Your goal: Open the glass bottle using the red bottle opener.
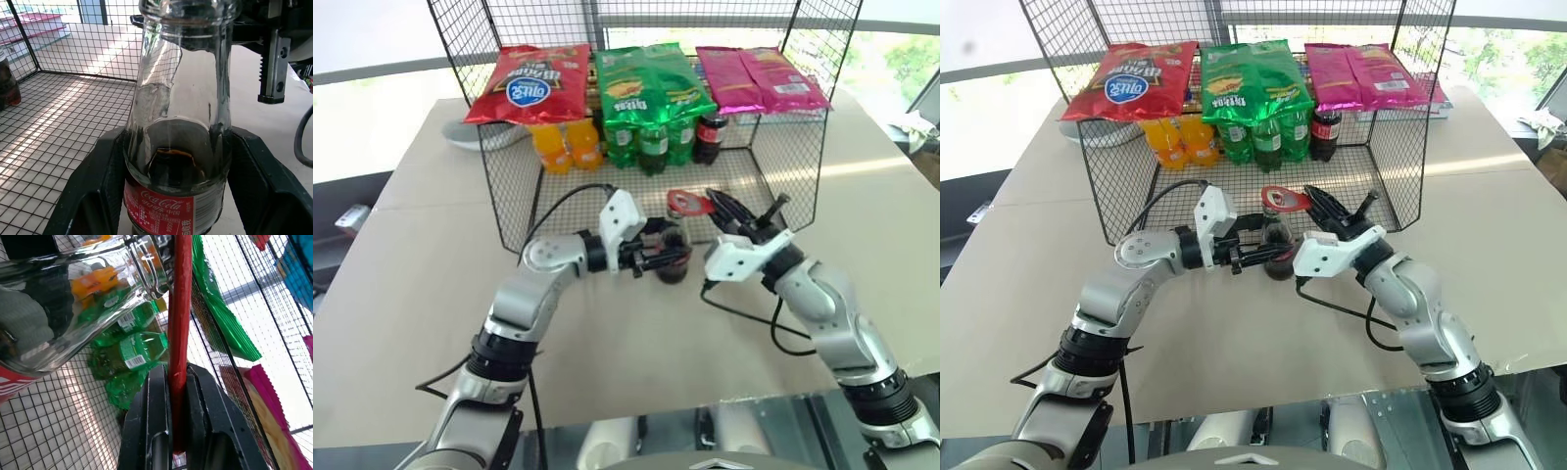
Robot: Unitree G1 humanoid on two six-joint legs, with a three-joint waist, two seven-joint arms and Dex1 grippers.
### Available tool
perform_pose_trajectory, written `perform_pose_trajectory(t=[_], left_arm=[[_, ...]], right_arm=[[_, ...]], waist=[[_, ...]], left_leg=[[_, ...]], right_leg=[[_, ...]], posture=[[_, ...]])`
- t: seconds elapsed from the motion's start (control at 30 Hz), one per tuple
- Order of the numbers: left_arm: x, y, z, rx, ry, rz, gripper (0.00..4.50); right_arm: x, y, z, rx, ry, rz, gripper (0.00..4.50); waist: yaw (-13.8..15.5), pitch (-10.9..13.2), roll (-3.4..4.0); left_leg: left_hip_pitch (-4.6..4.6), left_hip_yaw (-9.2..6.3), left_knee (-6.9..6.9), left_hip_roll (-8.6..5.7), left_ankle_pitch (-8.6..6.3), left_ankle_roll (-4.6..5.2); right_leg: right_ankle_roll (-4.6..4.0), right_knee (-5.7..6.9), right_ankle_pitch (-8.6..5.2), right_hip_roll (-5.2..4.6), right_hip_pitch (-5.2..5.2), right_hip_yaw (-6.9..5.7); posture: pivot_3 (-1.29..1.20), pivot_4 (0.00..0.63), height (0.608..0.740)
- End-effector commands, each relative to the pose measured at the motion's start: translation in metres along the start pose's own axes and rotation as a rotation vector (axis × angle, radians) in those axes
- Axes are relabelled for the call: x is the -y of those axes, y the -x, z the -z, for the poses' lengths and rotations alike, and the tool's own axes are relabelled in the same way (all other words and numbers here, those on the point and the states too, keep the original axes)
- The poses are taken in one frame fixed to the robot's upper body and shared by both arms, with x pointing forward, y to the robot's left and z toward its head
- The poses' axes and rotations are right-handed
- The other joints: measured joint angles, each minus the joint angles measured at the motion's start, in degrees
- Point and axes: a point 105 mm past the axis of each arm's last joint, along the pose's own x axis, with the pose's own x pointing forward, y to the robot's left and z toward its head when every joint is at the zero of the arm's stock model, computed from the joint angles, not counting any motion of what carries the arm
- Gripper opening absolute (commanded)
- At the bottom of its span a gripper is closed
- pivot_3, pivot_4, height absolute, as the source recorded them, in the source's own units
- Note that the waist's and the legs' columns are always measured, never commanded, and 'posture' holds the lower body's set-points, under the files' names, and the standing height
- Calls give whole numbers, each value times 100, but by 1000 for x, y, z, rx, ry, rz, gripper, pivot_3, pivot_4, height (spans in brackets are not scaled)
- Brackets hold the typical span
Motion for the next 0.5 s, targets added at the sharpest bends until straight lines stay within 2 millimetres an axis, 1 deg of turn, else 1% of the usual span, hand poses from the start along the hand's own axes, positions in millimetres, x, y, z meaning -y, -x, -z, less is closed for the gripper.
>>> perform_pose_trajectory(t=[0.03,0.1,0.2,0.23,0.33,0.5], left_arm=[[3,-1,-14,44,-22,17,2300],[3,-1,-14,43,-20,16,2300],[2,-2,-14,43,-18,15,2300],[2,-2,-14,43,-17,15,2300],[1,-2,-15,44,-17,13,2300],[1,-2,-15,38,-21,12,2300]], right_arm=[[-32,8,4,-32,36,-104,0],[-37,10,5,-40,36,-100,0],[-47,7,1,-34,10,-98,0],[-50,5,1,-47,-30,-83,0],[-59,3,4,-71,-70,-73,0],[-67,2,3,-55,-62,-83,0]], waist=[[1,0,0],[1,-2,1],[-2,-5,1],[-3,-5,2],[-7,-11,0],[-14,-13,0]], left_leg=[[0,0,0,0,0,0],[0,0,0,0,0,0],[1,1,0,0,0,-1],[2,0,0,1,0,-1],[5,1,0,3,1,-1],[13,3,0,3,2,-3]], right_leg=[[0,0,0,0,0,0],[0,0,0,0,0,0],[0,0,0,0,0,1],[0,0,0,1,0,1],[0,2,0,5,1,2],[0,2,0,6,7,6]], posture=[[0,150,740],[0,150,740],[0,150,740],[0,150,740],[0,150,740],[0,150,740]])
